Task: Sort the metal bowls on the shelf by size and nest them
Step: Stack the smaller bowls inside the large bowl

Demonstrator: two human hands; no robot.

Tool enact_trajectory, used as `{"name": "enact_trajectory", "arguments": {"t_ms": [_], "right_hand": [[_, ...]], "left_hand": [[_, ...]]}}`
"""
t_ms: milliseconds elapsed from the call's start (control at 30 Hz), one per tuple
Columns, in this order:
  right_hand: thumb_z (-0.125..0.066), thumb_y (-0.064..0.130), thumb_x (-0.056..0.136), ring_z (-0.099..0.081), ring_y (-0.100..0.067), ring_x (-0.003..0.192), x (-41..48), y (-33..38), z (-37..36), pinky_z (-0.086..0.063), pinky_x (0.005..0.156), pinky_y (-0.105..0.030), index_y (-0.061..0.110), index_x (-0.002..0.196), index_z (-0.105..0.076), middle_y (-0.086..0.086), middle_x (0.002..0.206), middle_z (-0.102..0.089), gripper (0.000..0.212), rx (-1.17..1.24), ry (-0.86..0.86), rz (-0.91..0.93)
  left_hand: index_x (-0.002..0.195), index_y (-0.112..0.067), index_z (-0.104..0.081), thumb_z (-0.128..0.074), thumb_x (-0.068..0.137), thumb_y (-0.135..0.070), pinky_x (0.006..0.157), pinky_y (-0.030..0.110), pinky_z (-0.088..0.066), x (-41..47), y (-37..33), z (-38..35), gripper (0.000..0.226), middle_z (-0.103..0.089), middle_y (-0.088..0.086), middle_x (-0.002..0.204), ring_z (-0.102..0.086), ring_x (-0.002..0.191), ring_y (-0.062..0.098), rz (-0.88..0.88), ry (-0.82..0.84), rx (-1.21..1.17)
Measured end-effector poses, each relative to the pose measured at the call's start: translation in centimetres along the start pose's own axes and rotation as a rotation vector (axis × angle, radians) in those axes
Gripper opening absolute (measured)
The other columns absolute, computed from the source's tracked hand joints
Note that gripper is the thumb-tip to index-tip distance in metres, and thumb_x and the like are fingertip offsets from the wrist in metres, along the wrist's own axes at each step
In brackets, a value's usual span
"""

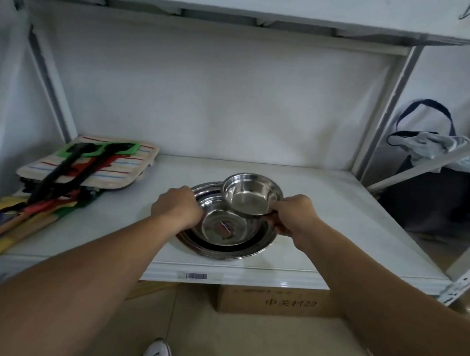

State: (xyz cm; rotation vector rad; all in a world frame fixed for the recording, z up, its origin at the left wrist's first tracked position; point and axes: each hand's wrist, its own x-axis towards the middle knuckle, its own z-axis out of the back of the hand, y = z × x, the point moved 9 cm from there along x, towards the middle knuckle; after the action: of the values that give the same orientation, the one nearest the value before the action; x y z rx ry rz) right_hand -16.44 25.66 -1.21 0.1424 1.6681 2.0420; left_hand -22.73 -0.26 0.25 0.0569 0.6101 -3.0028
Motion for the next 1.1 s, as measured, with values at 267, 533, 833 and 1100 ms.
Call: {"name": "enact_trajectory", "arguments": {"t_ms": [267,533,833,1100], "right_hand": [[-0.047,-0.004,0.092,-0.051,-0.015,0.03,1.2,-1.0,-6.1,-0.035,0.033,-0.019,-0.009,0.094,-0.065,-0.019,0.063,-0.068,0.018,-0.284,0.111,-0.039],[-0.051,-0.002,0.089,-0.052,-0.022,0.045,1.2,-0.8,-7.1,-0.04,0.042,-0.026,0.002,0.067,-0.063,-0.012,0.061,-0.07,0.025,-0.522,0.124,0.017],[-0.056,0.022,0.088,-0.06,-0.028,0.076,2.1,3.3,-1.4,-0.045,0.063,-0.032,0.012,0.072,-0.049,-0.008,0.08,-0.06,0.021,-0.898,-0.119,0.2],[-0.069,0.031,0.083,-0.067,-0.028,0.074,4.6,0.8,-3.1,-0.062,0.068,-0.037,0.012,0.078,-0.053,-0.009,0.08,-0.063,0.026,-0.803,0.072,0.116]], "left_hand": [[0.079,-0.01,-0.06,-0.053,0.084,-0.018,0.048,0.025,-0.033,1.0,1.8,1.3,0.012,-0.062,0.005,0.073,-0.056,0.061,0.024,-0.049,-0.092,0.0],[0.104,-0.012,-0.063,-0.049,0.093,-0.026,0.065,0.031,-0.043,0.5,2.4,1.7,0.023,-0.065,0.006,0.091,-0.06,0.081,0.03,-0.138,-0.152,0.081],[0.137,-0.015,-0.05,-0.055,0.089,-0.047,0.078,0.035,-0.049,2.9,2.7,1.1,0.058,-0.058,0.008,0.132,-0.061,0.109,0.03,-0.127,0.018,0.076],[0.103,-0.011,-0.059,-0.072,0.08,-0.043,0.059,0.028,-0.046,4.7,1.4,-2.5,0.042,-0.065,0.009,0.1,-0.067,0.091,0.027,-0.091,0.203,-0.069]]}}
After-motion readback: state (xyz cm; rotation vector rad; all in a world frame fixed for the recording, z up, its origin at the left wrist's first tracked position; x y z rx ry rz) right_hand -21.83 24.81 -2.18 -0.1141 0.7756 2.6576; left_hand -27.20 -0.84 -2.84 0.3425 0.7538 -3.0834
